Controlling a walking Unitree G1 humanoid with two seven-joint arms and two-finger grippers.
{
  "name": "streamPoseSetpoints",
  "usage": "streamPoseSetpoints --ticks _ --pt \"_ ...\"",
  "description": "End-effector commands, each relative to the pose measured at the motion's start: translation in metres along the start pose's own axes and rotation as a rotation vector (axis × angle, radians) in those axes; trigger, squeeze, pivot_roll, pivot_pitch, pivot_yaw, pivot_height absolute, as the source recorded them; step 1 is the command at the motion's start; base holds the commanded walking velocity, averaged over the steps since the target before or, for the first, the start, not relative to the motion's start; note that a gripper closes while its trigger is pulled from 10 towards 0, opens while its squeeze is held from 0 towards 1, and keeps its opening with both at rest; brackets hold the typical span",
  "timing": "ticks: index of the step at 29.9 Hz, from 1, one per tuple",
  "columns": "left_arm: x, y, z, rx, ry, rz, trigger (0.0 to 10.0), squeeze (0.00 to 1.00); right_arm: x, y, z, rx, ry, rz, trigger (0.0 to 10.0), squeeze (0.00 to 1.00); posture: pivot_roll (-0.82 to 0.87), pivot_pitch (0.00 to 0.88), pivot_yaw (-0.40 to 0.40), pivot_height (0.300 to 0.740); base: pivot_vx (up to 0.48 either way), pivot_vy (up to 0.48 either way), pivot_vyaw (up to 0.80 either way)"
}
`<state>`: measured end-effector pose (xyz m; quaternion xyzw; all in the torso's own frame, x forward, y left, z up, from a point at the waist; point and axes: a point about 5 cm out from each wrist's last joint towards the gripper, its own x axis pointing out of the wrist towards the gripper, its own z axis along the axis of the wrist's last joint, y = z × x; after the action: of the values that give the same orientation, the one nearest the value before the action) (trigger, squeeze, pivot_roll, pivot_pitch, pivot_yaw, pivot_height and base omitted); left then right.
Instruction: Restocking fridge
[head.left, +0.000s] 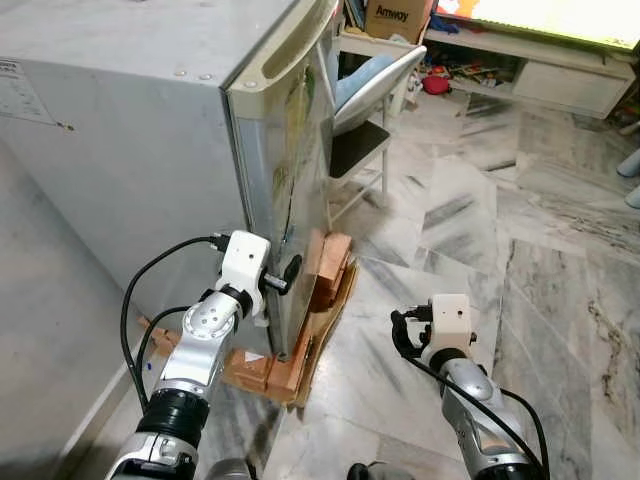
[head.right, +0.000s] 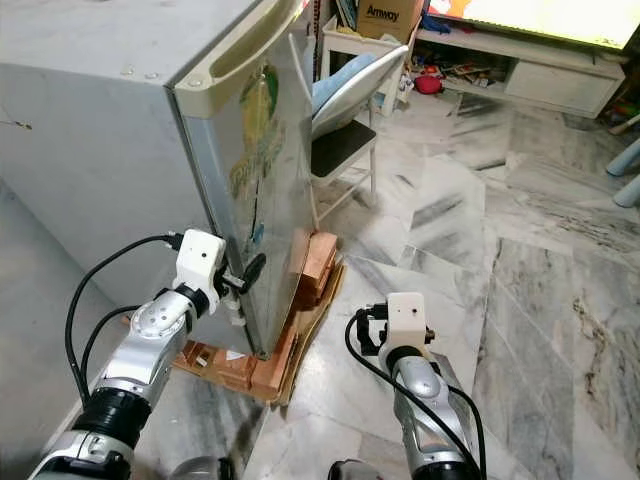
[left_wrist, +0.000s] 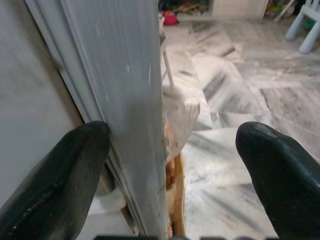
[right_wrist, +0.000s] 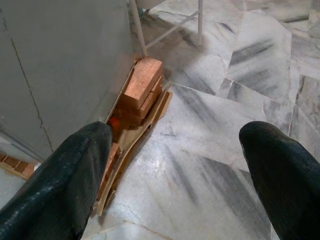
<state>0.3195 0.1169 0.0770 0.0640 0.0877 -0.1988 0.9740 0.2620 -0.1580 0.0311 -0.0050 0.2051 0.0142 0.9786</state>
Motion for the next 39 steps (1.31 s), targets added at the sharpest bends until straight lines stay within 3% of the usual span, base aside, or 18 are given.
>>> streamPoseSetpoints --ticks 1,11,14,17,18,19,20,21,22,23,24,25,26,30,32,35,39 --pt "0.008 0.000 0.009 0.024 -0.010 0.009 10.0 0.00 0.001 -0.001 0.000 0.001 0.003 -0.008 10.0 0.00 -0.01 0.058 -0.035 0.740 0.000 0.000 0.00" --pt "0.034 0.017 0.039 0.031 -0.021 0.110 10.0 0.00 0.002 -0.002 0.000 -0.003 0.004 -0.009 10.0 0.00 -0.02 0.049 -0.030 0.740 0.000 0.000 0.00" --pt "0.040 0.014 0.046 0.011 -0.038 0.099 10.0 0.00 0.002 -0.002 0.000 -0.002 0.004 -0.011 10.0 0.00 -0.02 0.046 -0.028 0.740 0.000 0.000 0.00" --pt "0.048 0.000 0.057 -0.006 -0.060 0.061 10.0 0.00 0.002 -0.002 -0.001 -0.002 0.010 -0.006 10.0 0.00 -0.01 0.042 -0.031 0.740 0.000 0.000 0.00" --pt "0.051 -0.008 0.061 -0.022 -0.065 0.033 10.0 0.00 0.003 -0.001 -0.002 -0.006 0.015 0.001 10.0 0.00 -0.01 0.042 -0.034 0.740 0.000 0.000 0.00" --pt "0.057 -0.029 0.069 0.004 -0.080 -0.040 10.0 0.00 0.004 0.001 -0.002 -0.013 0.024 0.013 10.0 0.00 -0.01 0.041 -0.037 0.740 0.000 0.000 0.00" --pt "0.057 -0.029 0.069 0.004 -0.080 -0.040 10.0 0.00 0.004 0.001 -0.002 -0.013 0.024 0.013 10.0 0.00 -0.01 0.041 -0.037 0.740 0.000 0.000 0.00" --pt "0.059 -0.051 0.078 0.026 -0.115 -0.132 10.0 0.00 0.004 0.002 -0.003 -0.020 0.033 0.024 10.0 0.00 -0.01 0.038 -0.039 0.740 0.000 0.000 0.00" --pt "0.060 -0.086 0.093 0.035 -0.177 -0.273 10.0 0.00 0.005 0.005 -0.005 -0.033 0.051 0.043 10.0 0.00 -0.01 0.036 -0.039 0.740 0.000 0.000 0.00" --pt "0.060 -0.086 0.093 0.035 -0.177 -0.273 10.0 0.00 0.005 0.005 -0.005 -0.033 0.051 0.043 10.0 0.00 -0.01 0.036 -0.039 0.740 0.000 0.000 0.00" --pt "0.057 -0.113 0.107 0.036 -0.229 -0.379 10.0 0.00 0.006 0.006 -0.006 -0.036 0.059 0.053 10.0 0.00 -0.01 0.037 -0.040 0.740 0.000 0.000 0.00" --pt "0.048 -0.152 0.127 0.025 -0.311 -0.542 10.0 0.00 0.007 0.008 -0.007 -0.042 0.076 0.068 10.0 0.00 0.00 0.035 -0.042 0.740 0.000 0.000 0.00" --pt "0.043 -0.167 0.136 0.018 -0.344 -0.608 10.0 0.00 0.007 0.008 -0.008 -0.046 0.085 0.074 10.0 0.00 0.00 0.035 -0.042 0.740 0.000 0.000 0.00" --pt "0.029 -0.198 0.146 -0.033 -0.382 -0.757 10.0 0.00 0.008 0.013 -0.011 -0.058 0.108 0.104 10.0 0.00 -0.01 0.028 -0.035 0.740 0.000 0.000 0.00" --pt "0.031 -0.198 0.140 -0.008 -0.375 -0.742 10.0 0.00 0.008 0.014 -0.011 -0.060 0.113 0.110 10.0 0.00 -0.02 0.027 -0.033 0.740 0.000 0.000 0.00" --pt "0.044 -0.168 0.125 -0.002 -0.324 -0.602 10.0 0.00 0.007 0.014 -0.012 -0.053 0.114 0.116 10.0 0.00 -0.01 0.026 -0.030 0.740 0.000 0.000 0.00" --pt "0.046 -0.141 0.119 -0.012 -0.309 -0.529 10.0 0.00 0.007 0.015 -0.011 -0.059 0.105 0.118 10.0 0.00 -0.01 0.026 -0.030 0.740 0.000 0.000 0.00"
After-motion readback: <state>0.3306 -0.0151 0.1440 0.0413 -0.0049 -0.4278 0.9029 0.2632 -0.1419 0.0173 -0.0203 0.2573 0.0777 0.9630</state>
